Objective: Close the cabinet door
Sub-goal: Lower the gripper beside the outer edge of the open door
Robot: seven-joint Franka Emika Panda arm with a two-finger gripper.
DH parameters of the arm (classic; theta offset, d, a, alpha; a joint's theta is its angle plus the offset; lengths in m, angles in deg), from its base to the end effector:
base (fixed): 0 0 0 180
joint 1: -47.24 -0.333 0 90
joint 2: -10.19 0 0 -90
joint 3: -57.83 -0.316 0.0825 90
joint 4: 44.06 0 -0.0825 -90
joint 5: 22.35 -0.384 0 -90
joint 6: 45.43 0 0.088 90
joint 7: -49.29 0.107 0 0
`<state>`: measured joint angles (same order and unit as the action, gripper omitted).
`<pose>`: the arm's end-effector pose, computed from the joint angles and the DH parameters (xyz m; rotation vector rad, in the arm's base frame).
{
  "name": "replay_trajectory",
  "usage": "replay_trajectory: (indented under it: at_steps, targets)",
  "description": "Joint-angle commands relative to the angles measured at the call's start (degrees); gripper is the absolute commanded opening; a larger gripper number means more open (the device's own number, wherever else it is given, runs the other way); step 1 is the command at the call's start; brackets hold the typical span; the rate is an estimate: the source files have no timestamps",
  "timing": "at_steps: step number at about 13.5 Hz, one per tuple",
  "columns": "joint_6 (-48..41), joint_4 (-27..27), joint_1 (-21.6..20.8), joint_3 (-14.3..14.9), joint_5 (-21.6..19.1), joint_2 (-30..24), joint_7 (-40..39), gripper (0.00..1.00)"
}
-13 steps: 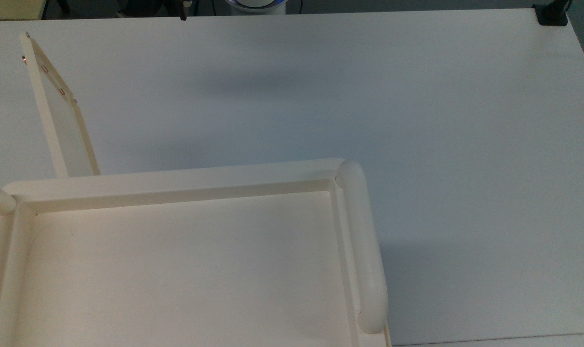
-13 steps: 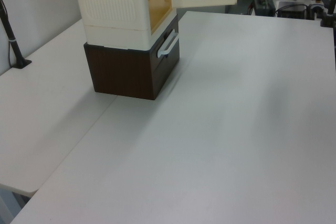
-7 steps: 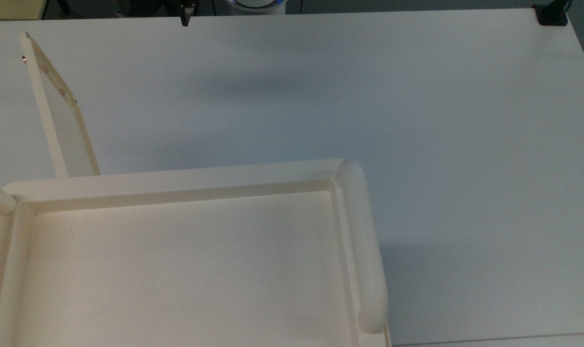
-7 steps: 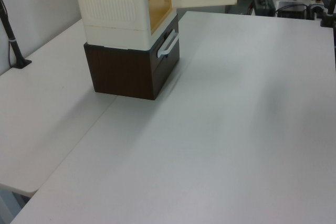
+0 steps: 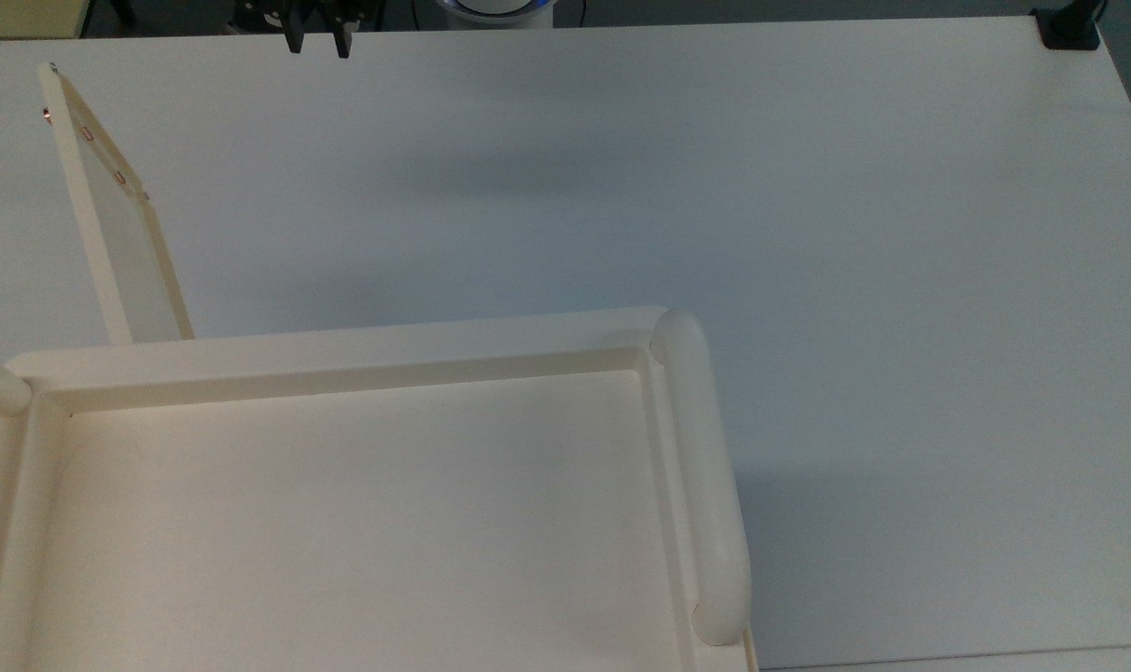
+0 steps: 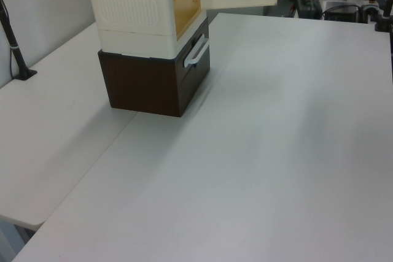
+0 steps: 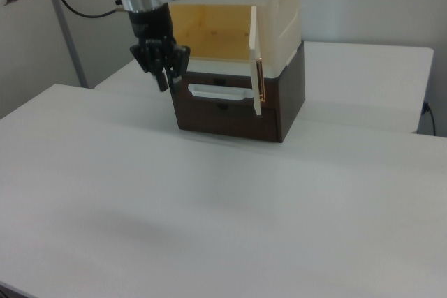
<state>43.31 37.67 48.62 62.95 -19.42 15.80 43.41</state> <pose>0.5792 -0.0687 0.6352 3.0793 -0.0185 0.0281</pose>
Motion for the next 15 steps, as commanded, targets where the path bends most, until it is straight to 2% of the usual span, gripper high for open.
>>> replay_trajectory:
  at_steps: [1, 3, 5, 7, 10, 13, 15]
  targets:
    - [7.7, -0.7, 0.9, 1.1, 0.4, -0.5, -10.7, 0.02]
    - [11.7, -0.8, 3.3, 1.0, 3.6, -0.3, -18.0, 0.02]
    - [18.5, -0.8, 5.5, 1.7, 4.2, 0.4, -30.7, 0.02]
    - [21.3, -0.9, 5.9, 3.9, 4.1, 0.4, -39.3, 0.02]
    - [20.9, -0.9, 5.9, 7.3, 4.4, -0.2, -52.7, 0.02]
    - [21.2, -1.0, 5.8, 10.3, 4.4, -0.2, -58.8, 0.02]
    - [24.8, -0.8, 5.7, 10.7, 4.2, 0.9, -59.4, 0.02]
